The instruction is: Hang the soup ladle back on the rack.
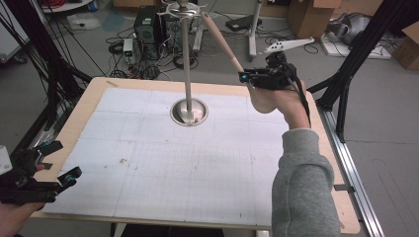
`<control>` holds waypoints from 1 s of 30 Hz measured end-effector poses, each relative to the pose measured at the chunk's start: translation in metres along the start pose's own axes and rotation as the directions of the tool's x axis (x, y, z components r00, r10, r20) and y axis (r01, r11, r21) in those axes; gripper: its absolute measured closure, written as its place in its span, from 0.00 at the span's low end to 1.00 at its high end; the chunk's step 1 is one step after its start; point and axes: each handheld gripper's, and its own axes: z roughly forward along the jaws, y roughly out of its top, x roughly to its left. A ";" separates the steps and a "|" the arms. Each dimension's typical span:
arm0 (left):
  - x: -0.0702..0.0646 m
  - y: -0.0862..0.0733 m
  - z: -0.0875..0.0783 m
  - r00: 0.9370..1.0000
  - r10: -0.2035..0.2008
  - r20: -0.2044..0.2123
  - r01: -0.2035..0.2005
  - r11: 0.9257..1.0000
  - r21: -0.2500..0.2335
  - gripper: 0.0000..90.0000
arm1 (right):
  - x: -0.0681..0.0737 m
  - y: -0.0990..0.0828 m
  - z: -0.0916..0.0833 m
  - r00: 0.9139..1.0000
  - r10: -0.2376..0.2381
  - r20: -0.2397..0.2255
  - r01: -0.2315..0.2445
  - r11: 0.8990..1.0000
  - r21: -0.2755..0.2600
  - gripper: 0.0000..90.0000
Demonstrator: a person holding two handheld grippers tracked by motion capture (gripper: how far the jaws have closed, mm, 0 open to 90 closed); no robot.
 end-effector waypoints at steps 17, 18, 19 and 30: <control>0.000 0.001 -0.001 1.000 -0.003 0.000 0.003 1.000 -0.008 0.02 | 0.006 -0.003 0.026 1.000 0.025 -0.004 -0.025 0.999 0.044 0.86; 0.000 0.001 -0.002 1.000 -0.004 0.000 0.004 1.000 -0.008 0.02 | 0.007 -0.003 0.028 1.000 0.026 -0.003 -0.026 0.999 0.048 0.86; 0.000 0.002 -0.002 1.000 -0.004 0.001 0.004 1.000 -0.009 0.02 | 0.007 -0.003 0.030 1.000 0.028 -0.003 -0.028 0.998 0.053 0.86; 0.001 0.002 -0.006 1.000 -0.004 -0.006 0.004 1.000 -0.016 0.02 | 0.012 -0.003 0.054 0.999 0.037 -0.006 -0.036 0.997 0.071 0.86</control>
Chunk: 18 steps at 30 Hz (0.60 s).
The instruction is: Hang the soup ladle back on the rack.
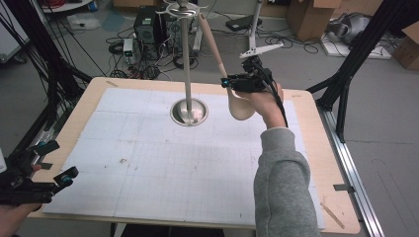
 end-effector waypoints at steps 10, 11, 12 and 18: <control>0.001 -0.001 -0.001 1.000 -0.007 -0.001 0.007 1.000 0.000 0.02 | 0.006 -0.001 0.024 0.999 0.041 0.000 -0.041 0.999 0.005 0.86; 0.001 -0.001 -0.001 1.000 -0.006 -0.002 0.006 1.000 -0.001 0.02 | 0.006 -0.001 0.027 0.999 0.046 -0.003 -0.046 0.999 0.005 0.86; 0.001 -0.001 -0.002 1.000 -0.006 -0.002 0.006 1.000 -0.003 0.02 | 0.007 -0.001 0.029 0.999 0.049 -0.002 -0.049 0.999 0.006 0.86; 0.002 0.000 -0.004 1.000 -0.010 -0.003 0.010 1.000 -0.012 0.02 | 0.009 -0.001 0.041 0.998 0.060 0.009 -0.060 0.998 0.006 0.86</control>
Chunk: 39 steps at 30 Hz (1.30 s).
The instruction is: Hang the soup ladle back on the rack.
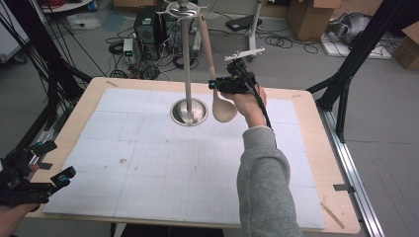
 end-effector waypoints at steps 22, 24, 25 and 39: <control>0.001 0.002 -0.004 1.000 -0.005 0.000 0.005 1.000 -0.016 0.02 | 0.010 0.009 0.033 0.998 0.027 0.059 -0.028 0.999 0.018 0.86; 0.002 0.002 -0.005 1.000 -0.003 -0.002 0.003 1.000 -0.014 0.02 | 0.011 0.009 0.035 0.998 0.024 0.058 -0.025 1.000 0.012 0.86; 0.002 0.002 -0.005 1.000 -0.003 -0.002 0.003 1.000 -0.015 0.02 | 0.011 0.009 0.035 0.998 0.026 0.059 -0.026 1.000 0.009 0.85; 0.004 0.001 -0.001 1.000 -0.008 -0.003 0.008 1.000 -0.015 0.02 | 0.016 -0.004 0.015 0.997 -0.044 0.068 0.048 0.997 -0.057 0.43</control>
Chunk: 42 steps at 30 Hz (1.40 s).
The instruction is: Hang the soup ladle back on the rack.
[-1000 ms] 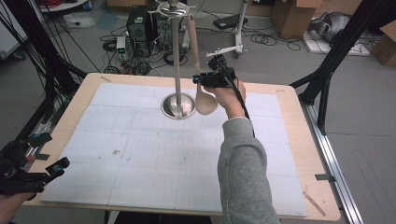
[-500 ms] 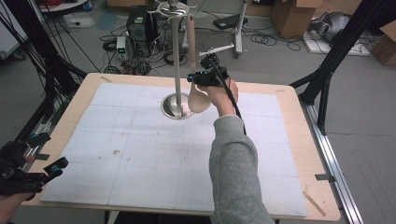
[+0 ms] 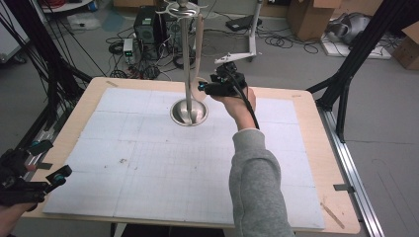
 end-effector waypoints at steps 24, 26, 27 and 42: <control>0.003 0.004 0.047 0.998 -0.003 0.067 0.004 1.000 -0.004 0.02 | 0.006 -0.052 -0.051 0.992 -0.094 -0.088 0.084 0.990 -0.112 0.00; 0.003 0.004 0.048 0.998 -0.003 0.068 0.003 1.000 -0.005 0.02 | 0.006 -0.056 -0.057 0.991 -0.101 -0.093 0.089 0.988 -0.123 0.00; 0.003 0.005 0.049 0.998 0.000 0.070 0.000 1.000 -0.004 0.02 | 0.006 -0.058 -0.059 0.991 -0.100 -0.090 0.088 0.988 -0.128 0.00; 0.000 -0.001 0.066 0.995 0.002 0.098 -0.002 1.000 0.002 0.02 | -0.003 -0.115 -0.118 0.996 -0.009 -0.084 -0.012 0.969 -0.246 0.00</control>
